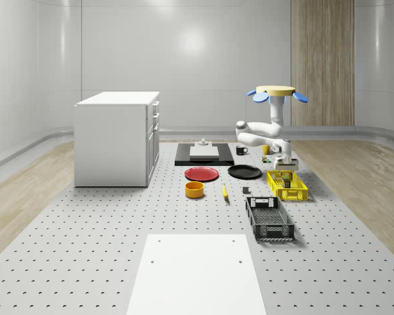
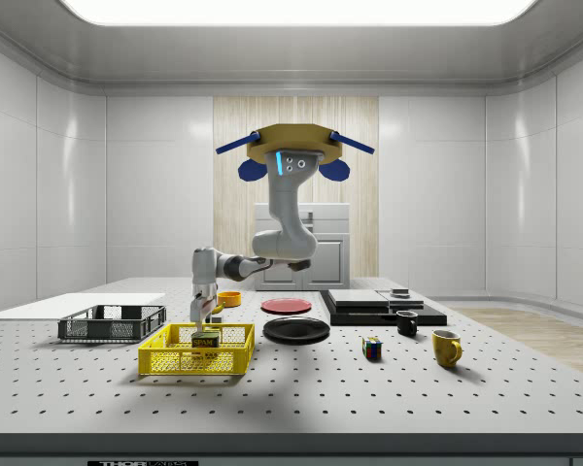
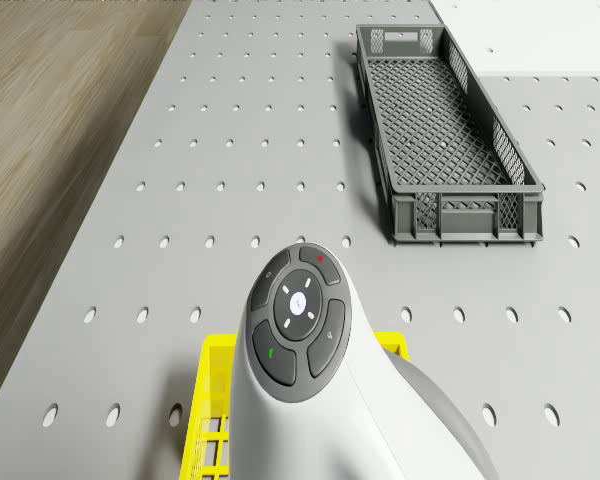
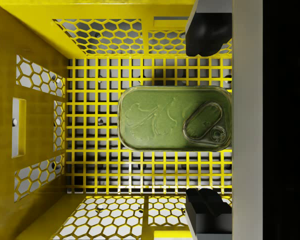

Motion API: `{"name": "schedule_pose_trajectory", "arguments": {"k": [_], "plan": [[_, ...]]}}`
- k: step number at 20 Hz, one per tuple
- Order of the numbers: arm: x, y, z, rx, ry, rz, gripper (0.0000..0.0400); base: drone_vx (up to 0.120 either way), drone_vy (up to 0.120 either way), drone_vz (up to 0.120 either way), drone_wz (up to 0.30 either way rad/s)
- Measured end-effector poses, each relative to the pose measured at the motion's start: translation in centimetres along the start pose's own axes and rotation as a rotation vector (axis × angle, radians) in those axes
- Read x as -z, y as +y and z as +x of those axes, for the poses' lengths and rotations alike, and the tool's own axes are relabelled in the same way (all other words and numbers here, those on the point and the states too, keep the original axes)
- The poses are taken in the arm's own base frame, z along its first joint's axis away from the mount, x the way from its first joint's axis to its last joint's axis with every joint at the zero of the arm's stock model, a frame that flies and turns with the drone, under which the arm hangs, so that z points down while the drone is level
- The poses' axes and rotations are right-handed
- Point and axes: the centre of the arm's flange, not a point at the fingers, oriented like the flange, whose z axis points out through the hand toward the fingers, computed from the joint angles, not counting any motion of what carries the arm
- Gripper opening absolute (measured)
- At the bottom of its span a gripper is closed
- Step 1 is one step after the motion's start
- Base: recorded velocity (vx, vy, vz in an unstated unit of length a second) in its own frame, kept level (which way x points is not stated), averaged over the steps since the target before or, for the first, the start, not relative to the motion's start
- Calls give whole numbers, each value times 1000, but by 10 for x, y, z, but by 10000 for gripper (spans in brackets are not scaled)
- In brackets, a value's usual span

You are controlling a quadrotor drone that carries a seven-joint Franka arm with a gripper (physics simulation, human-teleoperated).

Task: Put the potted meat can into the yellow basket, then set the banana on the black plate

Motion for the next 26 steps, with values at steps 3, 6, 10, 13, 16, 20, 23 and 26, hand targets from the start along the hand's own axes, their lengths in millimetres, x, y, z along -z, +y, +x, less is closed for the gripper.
{"name": "schedule_pose_trajectory", "arguments": {"k": [3,6,10,13,16,20,23,26], "plan": [[1,0,0,0,0,0,396,120,-120,93,0],[1,0,0,0,-1,0,398,120,-120,0,0],[1,0,0,0,-1,0,399,120,-120,0,0],[1,0,0,0,-1,0,400,120,-120,0,0],[1,0,0,0,-1,1,400,120,-120,0,0],[1,0,0,0,-1,1,400,10,-120,0,0],[1,0,0,0,-1,1,400,53,-120,0,0],[1,0,0,0,-1,1,400,40,-120,0,0]]}}
